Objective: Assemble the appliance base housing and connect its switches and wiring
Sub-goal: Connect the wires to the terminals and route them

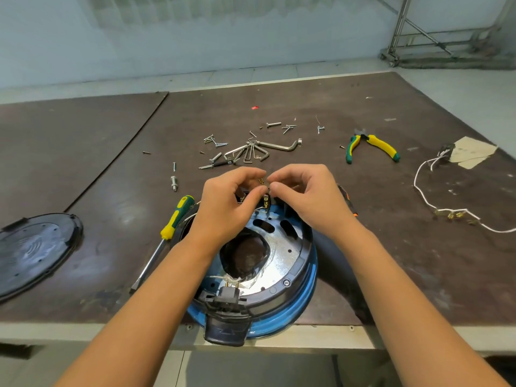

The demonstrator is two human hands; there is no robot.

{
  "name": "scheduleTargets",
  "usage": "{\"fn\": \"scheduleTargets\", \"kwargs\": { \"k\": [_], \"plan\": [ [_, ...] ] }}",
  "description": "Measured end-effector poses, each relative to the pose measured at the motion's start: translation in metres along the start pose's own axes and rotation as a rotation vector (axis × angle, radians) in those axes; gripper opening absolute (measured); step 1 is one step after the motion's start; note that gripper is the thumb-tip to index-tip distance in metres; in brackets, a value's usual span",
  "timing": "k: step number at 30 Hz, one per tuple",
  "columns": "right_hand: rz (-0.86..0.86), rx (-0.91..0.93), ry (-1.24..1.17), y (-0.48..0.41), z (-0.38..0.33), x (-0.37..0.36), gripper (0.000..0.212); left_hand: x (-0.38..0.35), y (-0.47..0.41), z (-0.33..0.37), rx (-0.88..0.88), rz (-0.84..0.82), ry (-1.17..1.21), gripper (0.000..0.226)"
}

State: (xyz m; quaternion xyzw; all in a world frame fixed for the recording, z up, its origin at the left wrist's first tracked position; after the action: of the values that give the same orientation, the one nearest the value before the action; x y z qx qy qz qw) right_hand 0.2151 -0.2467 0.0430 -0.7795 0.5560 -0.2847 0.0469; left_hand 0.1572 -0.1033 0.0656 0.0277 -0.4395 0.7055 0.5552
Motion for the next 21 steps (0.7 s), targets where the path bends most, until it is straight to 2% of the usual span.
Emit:
{"fn": "scheduleTargets", "kwargs": {
  "k": [7,11,14,21],
  "plan": [
    [0.034,-0.011,0.026,-0.002,0.008,0.003,0.012,-0.005,-0.002,0.002,-0.077,-0.044,-0.087,0.025],
    [0.066,-0.036,0.163,-0.003,0.015,0.004,0.014,-0.014,-0.001,-0.005,-0.031,-0.148,-0.132,0.038],
    [-0.014,-0.047,0.258,-0.003,0.019,-0.002,0.023,-0.014,0.001,-0.007,-0.035,-0.165,-0.218,0.042],
    [-0.189,-0.129,0.291,-0.007,0.027,-0.018,0.045,-0.018,0.003,-0.012,-0.009,-0.202,-0.267,0.040]
  ]
}}
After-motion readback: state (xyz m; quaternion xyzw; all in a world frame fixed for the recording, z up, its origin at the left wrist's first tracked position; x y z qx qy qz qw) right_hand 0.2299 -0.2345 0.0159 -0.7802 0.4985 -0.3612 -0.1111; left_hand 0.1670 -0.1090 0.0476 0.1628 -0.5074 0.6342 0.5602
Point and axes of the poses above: each hand's wrist, its own y-axis away from the middle knuckle, its own x-axis out of the back of the hand, z = x × y, the point moved 8 cm from there along -y, towards the middle knuckle, and after that the axes turned 4 degrees about y, right-handed, at the moved point
